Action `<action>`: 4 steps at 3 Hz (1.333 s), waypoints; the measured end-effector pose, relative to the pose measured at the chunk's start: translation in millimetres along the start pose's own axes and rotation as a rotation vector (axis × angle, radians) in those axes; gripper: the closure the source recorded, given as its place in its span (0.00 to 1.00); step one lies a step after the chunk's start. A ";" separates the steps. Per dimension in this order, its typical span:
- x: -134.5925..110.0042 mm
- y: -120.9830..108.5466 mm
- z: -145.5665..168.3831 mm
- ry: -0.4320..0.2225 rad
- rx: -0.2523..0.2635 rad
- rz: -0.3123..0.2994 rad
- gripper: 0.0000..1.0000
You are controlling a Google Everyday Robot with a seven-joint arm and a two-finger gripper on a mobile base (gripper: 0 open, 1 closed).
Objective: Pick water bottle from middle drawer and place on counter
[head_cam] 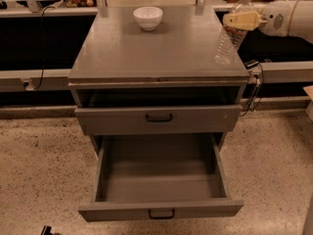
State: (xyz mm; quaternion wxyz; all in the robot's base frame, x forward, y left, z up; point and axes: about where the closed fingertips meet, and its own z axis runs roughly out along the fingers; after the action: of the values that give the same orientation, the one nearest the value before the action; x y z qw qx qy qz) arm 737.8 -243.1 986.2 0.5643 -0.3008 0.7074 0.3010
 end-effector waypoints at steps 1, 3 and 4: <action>-6.2 -11.5 27.2 -0.012 0.043 0.013 1.00; -3.3 -16.4 81.7 0.038 0.121 -0.038 0.82; 2.6 -11.8 103.3 0.086 0.128 -0.081 0.59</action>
Offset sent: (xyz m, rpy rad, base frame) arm 0.0697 0.0440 -0.0071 -0.0186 -0.0273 -0.1628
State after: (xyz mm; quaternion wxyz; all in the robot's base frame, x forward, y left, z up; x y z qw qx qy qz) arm 810.1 -171.8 963.9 0.5631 -0.3050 0.7362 0.2189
